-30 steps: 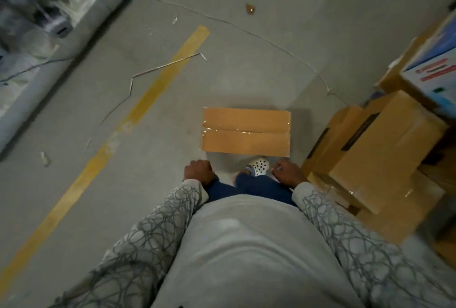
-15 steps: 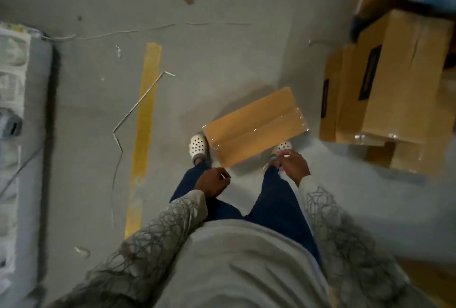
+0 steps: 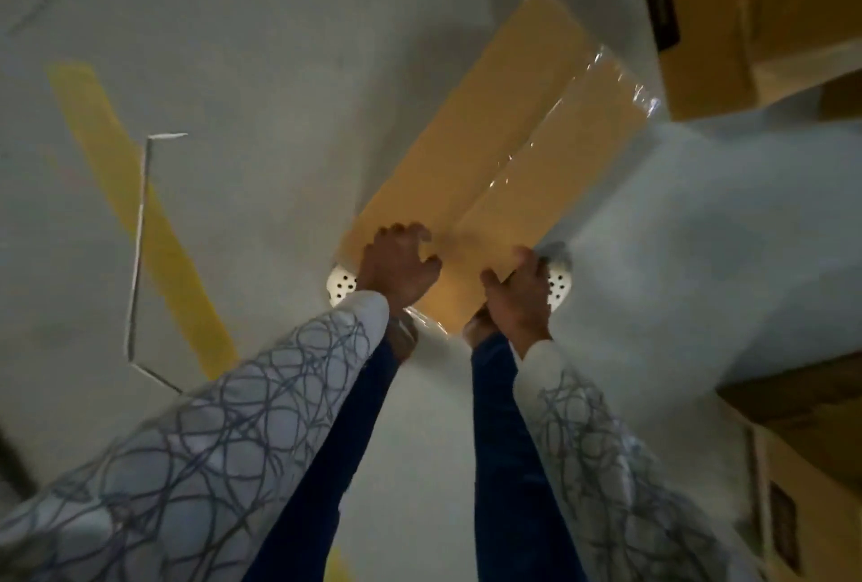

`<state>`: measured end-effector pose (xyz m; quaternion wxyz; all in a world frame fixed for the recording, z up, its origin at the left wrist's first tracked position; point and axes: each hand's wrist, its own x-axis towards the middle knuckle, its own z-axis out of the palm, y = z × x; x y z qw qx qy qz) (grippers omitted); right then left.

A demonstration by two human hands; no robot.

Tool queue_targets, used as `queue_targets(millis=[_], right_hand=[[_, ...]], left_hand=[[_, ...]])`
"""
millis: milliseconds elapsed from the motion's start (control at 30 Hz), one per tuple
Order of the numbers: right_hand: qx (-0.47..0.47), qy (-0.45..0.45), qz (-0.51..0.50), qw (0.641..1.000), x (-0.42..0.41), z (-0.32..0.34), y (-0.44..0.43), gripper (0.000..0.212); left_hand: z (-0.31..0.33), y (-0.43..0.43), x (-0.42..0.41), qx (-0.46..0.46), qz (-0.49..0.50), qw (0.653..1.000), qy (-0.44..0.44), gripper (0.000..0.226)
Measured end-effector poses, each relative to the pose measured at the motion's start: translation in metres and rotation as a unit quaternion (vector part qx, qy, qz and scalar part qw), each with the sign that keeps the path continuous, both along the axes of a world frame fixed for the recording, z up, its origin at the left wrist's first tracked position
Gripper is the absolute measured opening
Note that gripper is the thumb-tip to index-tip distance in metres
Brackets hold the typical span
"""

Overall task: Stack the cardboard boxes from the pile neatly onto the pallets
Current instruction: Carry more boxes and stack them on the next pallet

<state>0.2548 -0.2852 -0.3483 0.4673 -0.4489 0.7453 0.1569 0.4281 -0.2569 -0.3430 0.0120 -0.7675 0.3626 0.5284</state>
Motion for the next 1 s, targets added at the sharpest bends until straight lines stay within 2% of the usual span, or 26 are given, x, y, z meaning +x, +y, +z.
queue_targets(millis=[133,233,300,400,500,567,667,733,800,833,933,1000], right_hand=[[-0.06,0.051,-0.173,0.982,-0.016,-0.078,-0.026,0.089],[-0.021,-0.03,-0.304,0.952,-0.02,-0.117,-0.033,0.116],[-0.01,-0.088,-0.363,0.927,-0.021,-0.122,-0.03,0.135],[-0.016,-0.117,-0.406,0.906,-0.024,-0.106,-0.031,0.131],[-0.018,-0.134,-0.445,0.885,-0.026,-0.064,-0.017,0.131],[-0.003,-0.151,-0.497,0.855,-0.025,-0.019,0.001,0.118],[0.034,-0.182,-0.561,0.807,-0.019,0.094,0.031,0.101],[0.071,-0.2,-0.588,0.781,-0.018,0.174,0.057,0.097],[0.081,-0.231,-0.614,0.751,-0.018,0.248,0.086,0.11],[0.076,-0.239,-0.615,0.747,-0.019,0.285,0.101,0.115],[0.044,-0.248,-0.625,0.739,-0.024,0.373,0.139,0.111],[0.033,-0.256,-0.659,0.706,-0.03,0.424,0.156,0.105]], left_hand=[[-0.086,-0.032,-0.008,-0.094,0.002,0.986,-0.141,0.081],[-0.128,-0.062,-0.006,-0.082,0.07,0.983,-0.146,0.102],[-0.136,-0.08,-0.005,-0.031,0.115,0.984,-0.13,0.102],[-0.113,-0.101,-0.012,-0.01,0.15,0.975,-0.163,0.087],[-0.049,-0.105,-0.021,-0.065,0.102,0.965,-0.234,0.075],[0.011,-0.103,-0.028,-0.114,0.052,0.958,-0.257,0.072],[0.113,-0.091,-0.035,-0.173,-0.035,0.944,-0.28,0.074],[0.185,-0.08,-0.039,-0.191,-0.08,0.944,-0.257,0.074],[0.255,-0.069,-0.044,-0.212,-0.124,0.943,-0.227,0.073],[0.29,-0.063,-0.048,-0.228,-0.139,0.938,-0.22,0.073],[0.378,-0.051,-0.061,-0.309,-0.171,0.911,-0.211,0.07],[0.427,-0.045,-0.076,-0.352,-0.203,0.893,-0.195,0.065]])
